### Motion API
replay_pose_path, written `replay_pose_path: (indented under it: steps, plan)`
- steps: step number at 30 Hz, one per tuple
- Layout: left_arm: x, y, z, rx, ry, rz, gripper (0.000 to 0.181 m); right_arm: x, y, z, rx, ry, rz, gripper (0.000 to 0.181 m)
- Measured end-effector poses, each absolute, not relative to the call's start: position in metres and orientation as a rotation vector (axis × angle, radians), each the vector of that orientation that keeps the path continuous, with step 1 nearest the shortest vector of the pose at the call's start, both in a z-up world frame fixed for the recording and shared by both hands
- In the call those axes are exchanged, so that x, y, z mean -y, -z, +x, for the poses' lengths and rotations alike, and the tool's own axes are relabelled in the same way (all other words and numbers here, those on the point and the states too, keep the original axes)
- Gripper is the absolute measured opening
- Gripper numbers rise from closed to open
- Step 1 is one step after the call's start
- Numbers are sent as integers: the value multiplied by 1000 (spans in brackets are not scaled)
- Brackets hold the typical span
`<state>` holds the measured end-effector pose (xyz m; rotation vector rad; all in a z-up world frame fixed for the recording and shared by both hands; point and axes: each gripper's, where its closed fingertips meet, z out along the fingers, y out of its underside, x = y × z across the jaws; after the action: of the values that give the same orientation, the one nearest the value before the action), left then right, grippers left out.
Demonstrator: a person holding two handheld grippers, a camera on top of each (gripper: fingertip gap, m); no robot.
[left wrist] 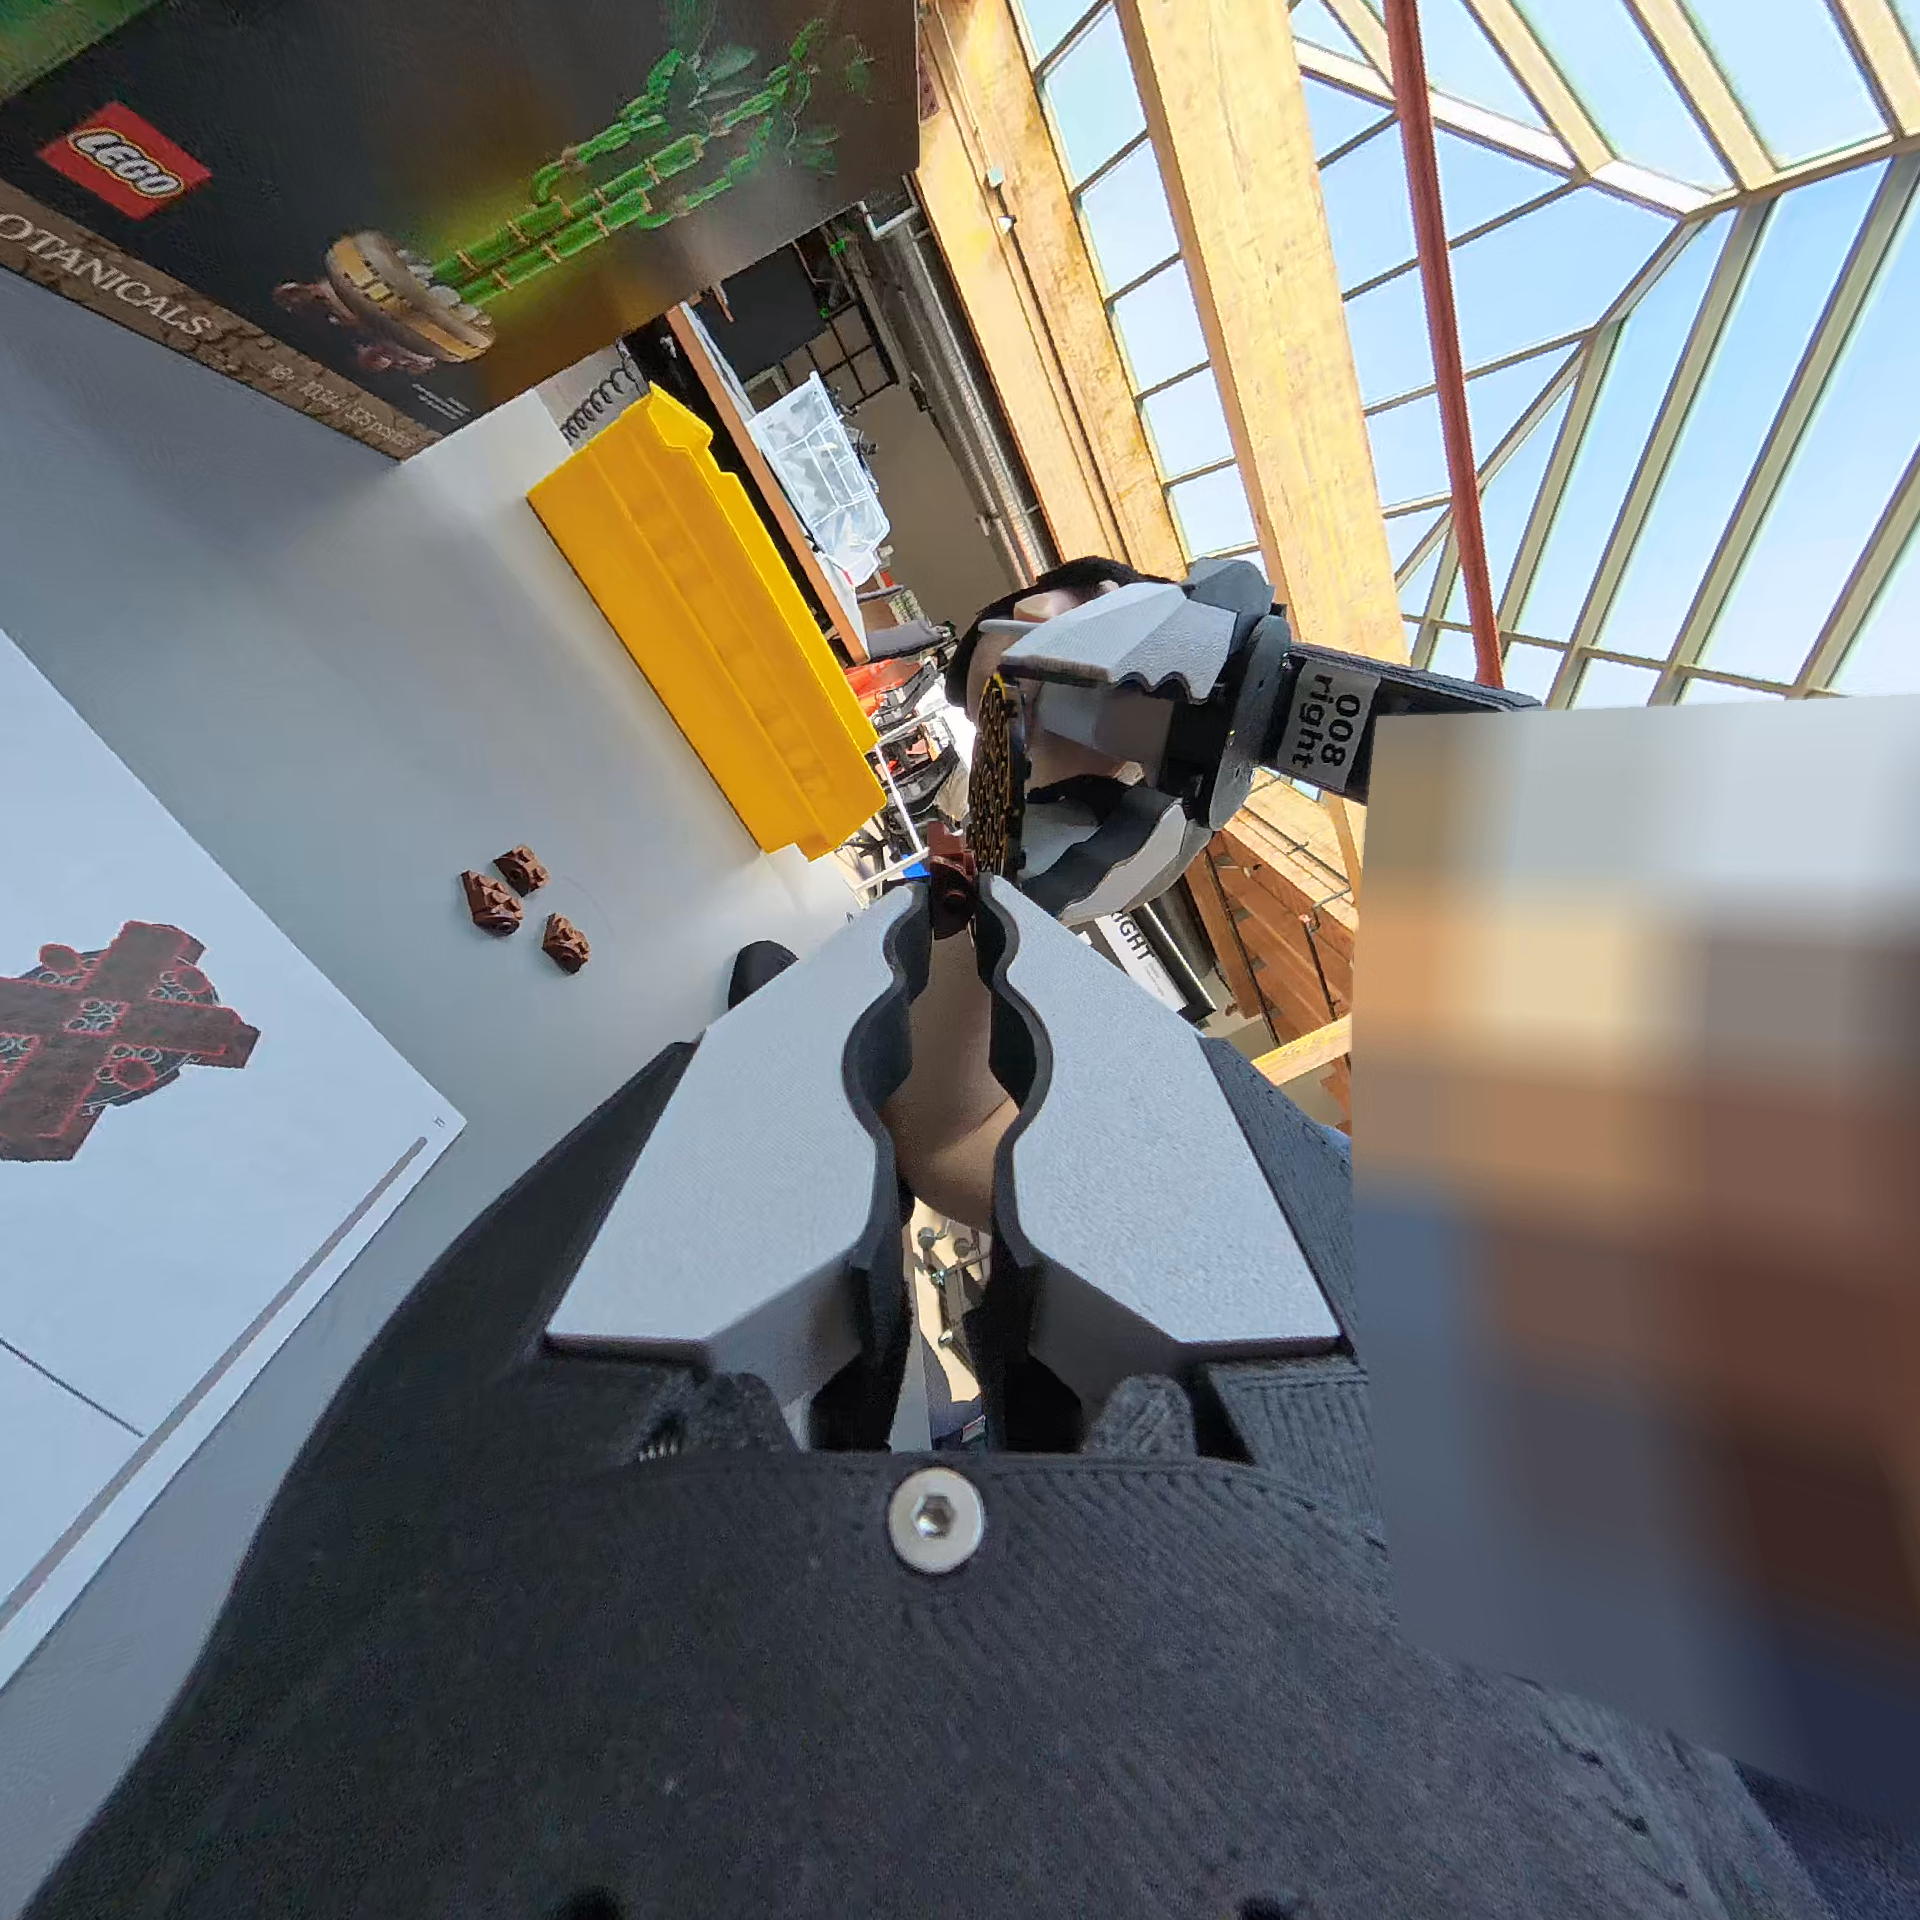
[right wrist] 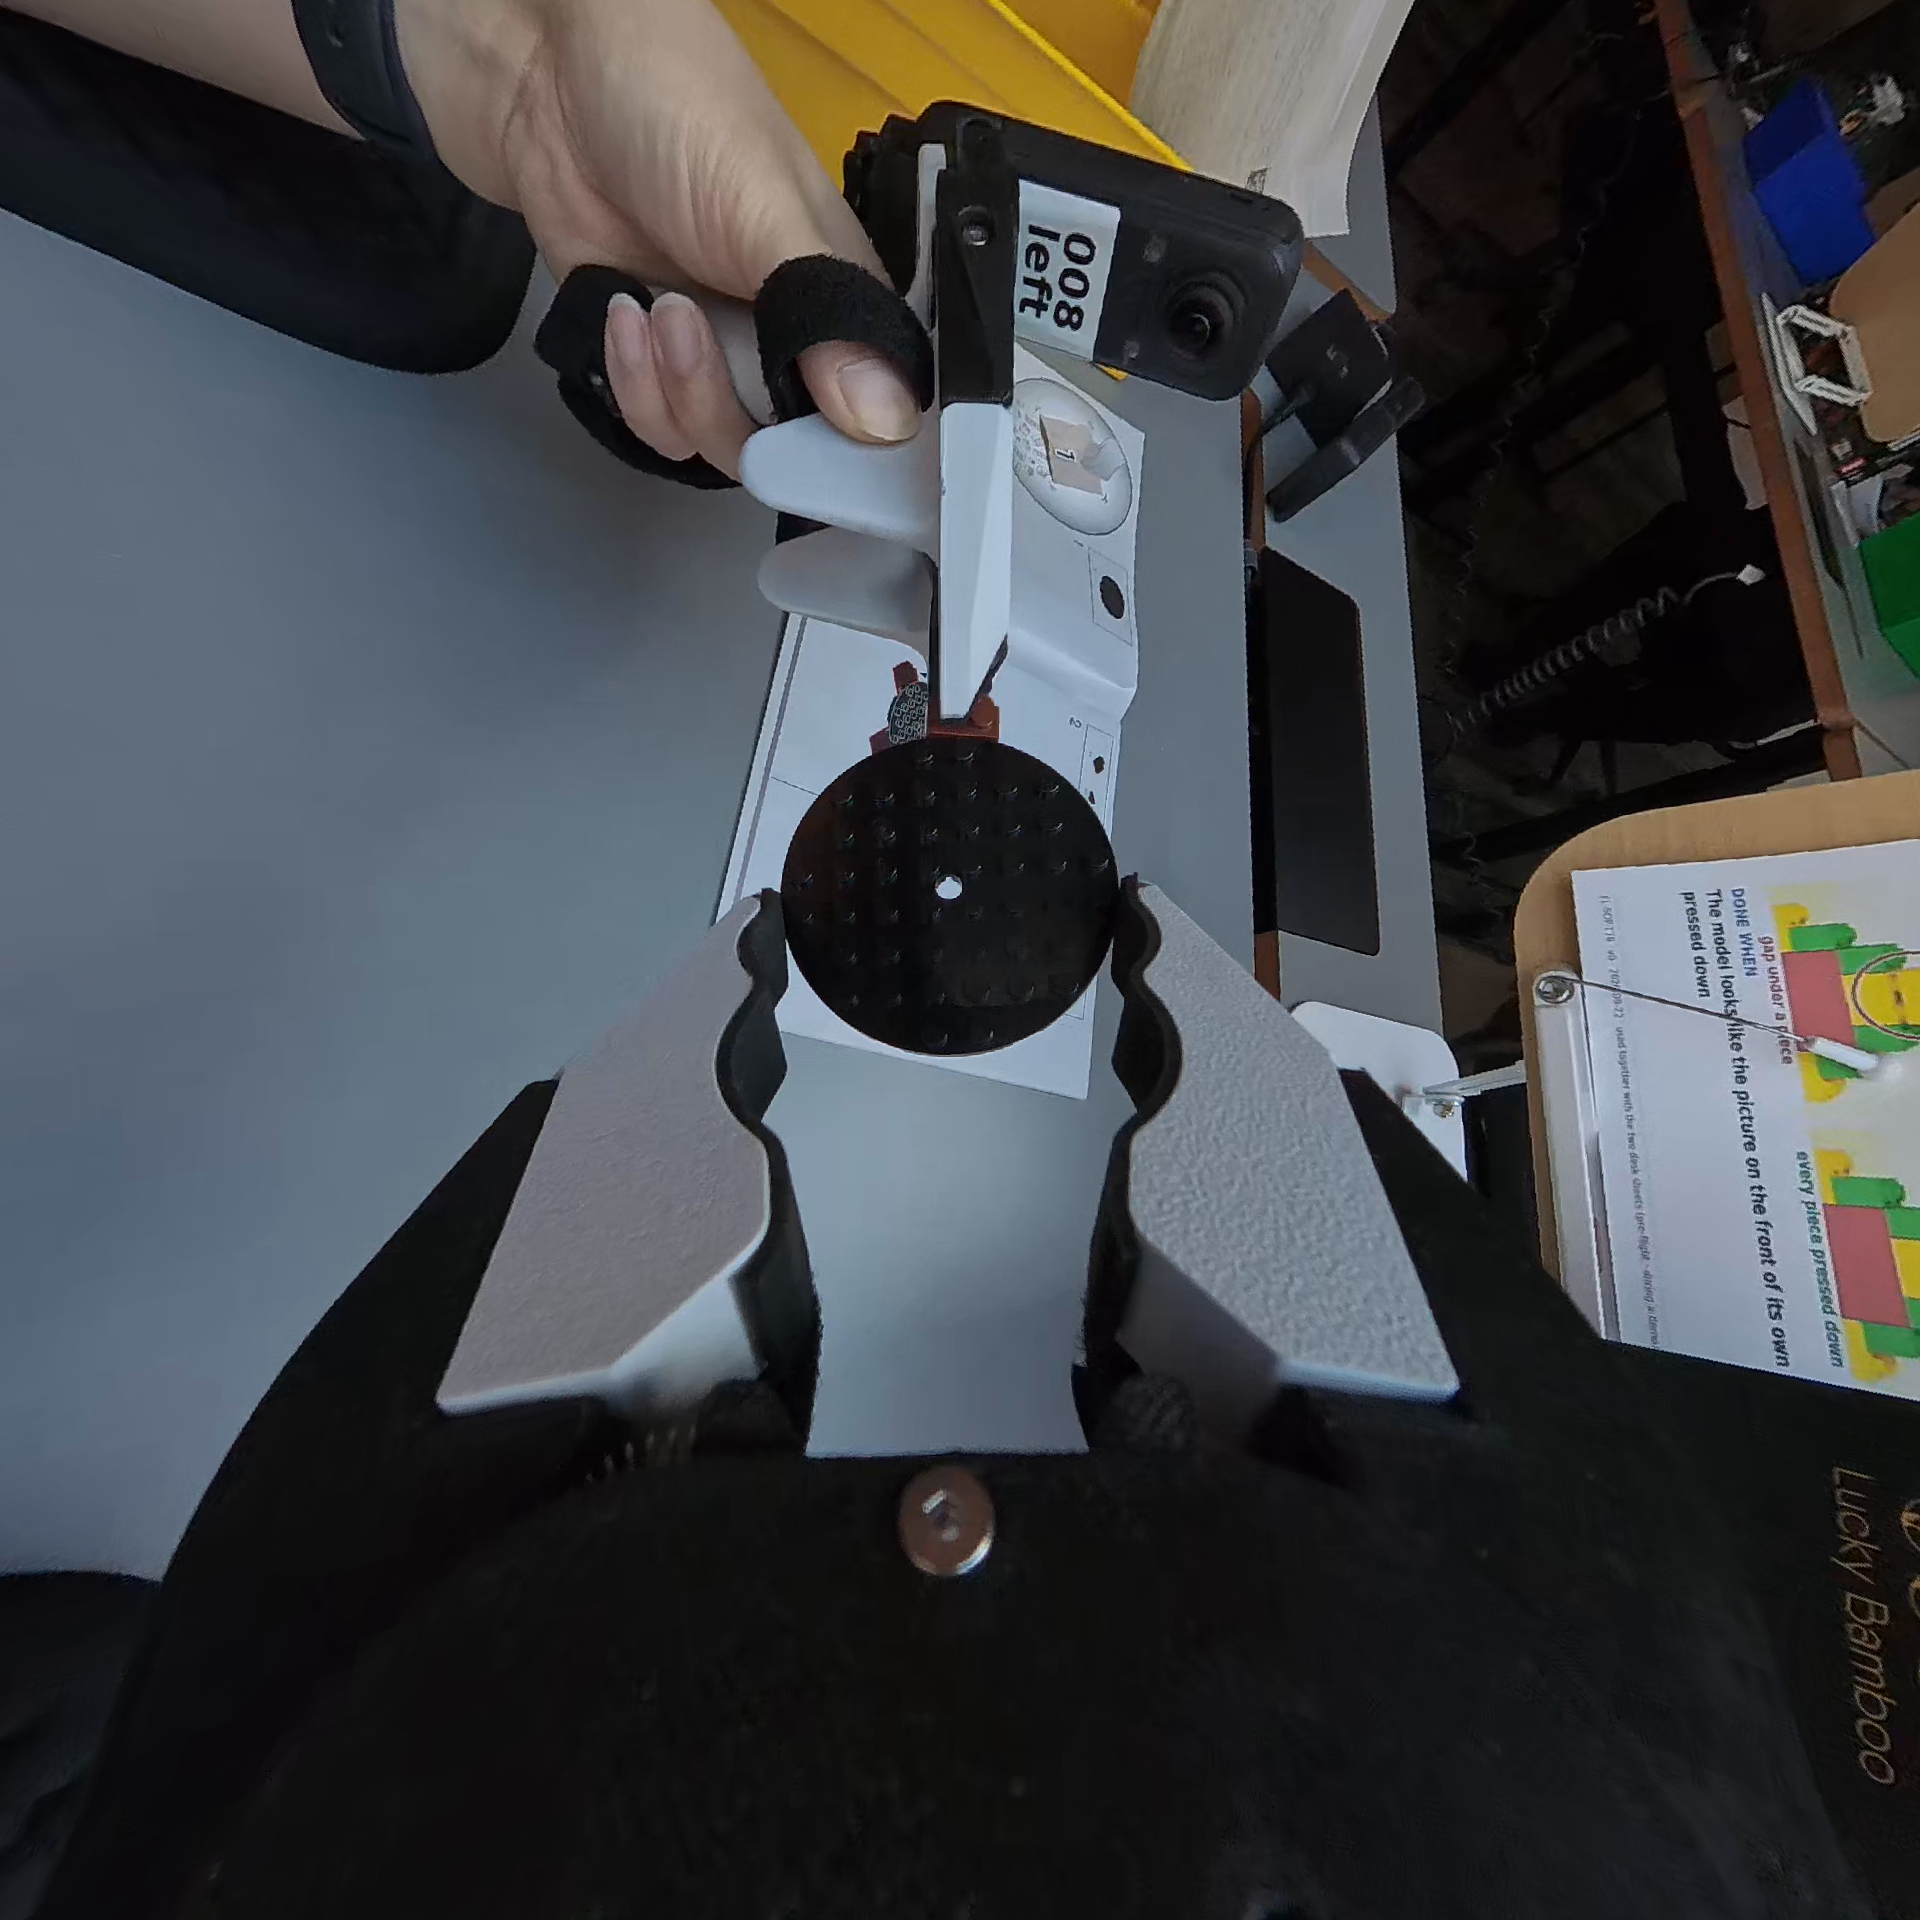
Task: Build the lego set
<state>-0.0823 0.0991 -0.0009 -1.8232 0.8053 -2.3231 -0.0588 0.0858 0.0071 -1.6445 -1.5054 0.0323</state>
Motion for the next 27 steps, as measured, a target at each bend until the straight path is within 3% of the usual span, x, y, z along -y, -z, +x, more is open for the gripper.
replay_pose_path:
  steps: [27]
  plan:
    - [-96,7,-75,-860,2256,-1771,6,-95,10,-54,1475,-41,-1760,63]
